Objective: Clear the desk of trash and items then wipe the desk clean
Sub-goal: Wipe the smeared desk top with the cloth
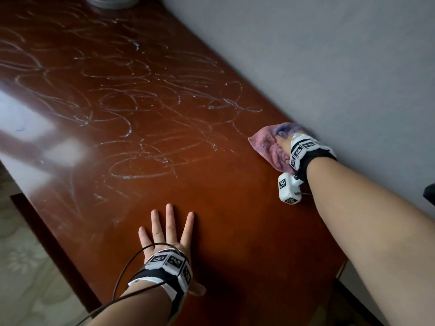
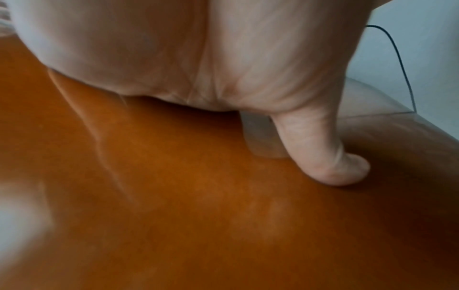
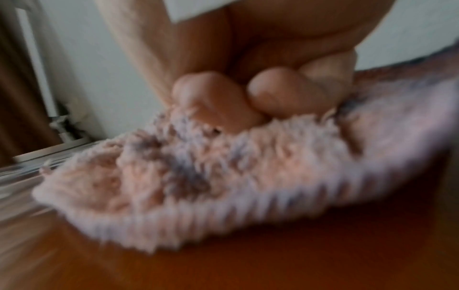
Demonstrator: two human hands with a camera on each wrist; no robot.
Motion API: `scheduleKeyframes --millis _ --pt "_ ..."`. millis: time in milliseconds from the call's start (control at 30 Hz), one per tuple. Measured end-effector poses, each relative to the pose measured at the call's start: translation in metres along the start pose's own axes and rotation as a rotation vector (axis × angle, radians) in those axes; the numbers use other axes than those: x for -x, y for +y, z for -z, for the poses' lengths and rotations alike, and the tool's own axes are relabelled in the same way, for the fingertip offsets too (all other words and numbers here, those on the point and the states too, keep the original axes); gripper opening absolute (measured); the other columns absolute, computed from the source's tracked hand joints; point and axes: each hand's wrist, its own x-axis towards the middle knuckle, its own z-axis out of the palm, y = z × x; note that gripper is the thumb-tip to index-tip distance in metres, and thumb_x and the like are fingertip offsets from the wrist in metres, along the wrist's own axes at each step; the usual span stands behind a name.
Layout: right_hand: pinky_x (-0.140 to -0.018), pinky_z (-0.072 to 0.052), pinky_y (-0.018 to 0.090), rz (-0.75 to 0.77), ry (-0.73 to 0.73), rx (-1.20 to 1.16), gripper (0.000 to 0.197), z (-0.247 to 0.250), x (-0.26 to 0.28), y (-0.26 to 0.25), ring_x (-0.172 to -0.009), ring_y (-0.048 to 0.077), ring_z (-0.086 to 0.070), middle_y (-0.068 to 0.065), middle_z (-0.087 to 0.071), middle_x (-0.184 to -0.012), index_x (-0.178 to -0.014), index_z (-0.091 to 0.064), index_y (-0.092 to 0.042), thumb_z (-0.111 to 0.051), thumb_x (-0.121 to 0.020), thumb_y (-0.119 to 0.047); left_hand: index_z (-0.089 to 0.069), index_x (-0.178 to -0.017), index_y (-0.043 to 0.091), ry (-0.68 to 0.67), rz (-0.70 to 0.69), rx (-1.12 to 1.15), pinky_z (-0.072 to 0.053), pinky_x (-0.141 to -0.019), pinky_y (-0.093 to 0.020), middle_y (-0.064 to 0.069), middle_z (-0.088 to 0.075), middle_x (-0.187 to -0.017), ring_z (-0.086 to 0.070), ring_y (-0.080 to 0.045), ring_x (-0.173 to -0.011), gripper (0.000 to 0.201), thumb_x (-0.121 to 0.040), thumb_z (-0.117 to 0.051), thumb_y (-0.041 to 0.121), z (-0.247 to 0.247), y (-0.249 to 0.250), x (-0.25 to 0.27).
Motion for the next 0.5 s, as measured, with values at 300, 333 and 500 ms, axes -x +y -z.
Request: scheduleKeyframes --millis 300,333,500 --pt "-0.053 -0.048 0.024 -0.081 -0.009 0.175 0.046 0.009 -0.009 -0.009 -0.071 0.024 -0.057 0.011 -0.054 -0.086 -0.110 -0.059 -0.001 -0.052 -0.095 -0.044 0.053 -0.116 0.030 -0.027 -0.015 0.005 0.018 -0.101 -0.069 -0.019 0.062 -0.121 0.047 -0.049 -0.120 0.153 -0.048 -0.078 0.072 0.002 -0.002 -0.006" --pt "-0.060 -0.046 0.025 -0.051 -0.003 0.161 0.051 0.009 -0.014 -0.018 -0.083 0.024 -0.054 0.013 -0.052 -0.095 -0.121 -0.056 0.002 -0.052 -0.095 -0.042 0.053 -0.116 0.030 -0.026 -0.017 0.007 0.018 -0.101 -0.069 -0.019 0.062 -0.122 0.047 -0.049 -0.121 0.153 -0.049 -0.078 0.072 0.002 -0.002 -0.006" --pt "-0.060 -0.037 0.024 0.070 -0.045 0.243 0.055 -0.016 -0.006 -0.059 -0.115 0.035 -0.056 0.020 -0.057 -0.126 -0.129 -0.053 0.002 -0.051 -0.096 -0.042 0.052 -0.116 0.030 -0.002 -0.024 0.000 0.018 -0.101 -0.070 -0.019 0.061 -0.124 0.046 -0.049 -0.122 0.152 -0.050 -0.078 0.071 0.000 -0.002 -0.005"
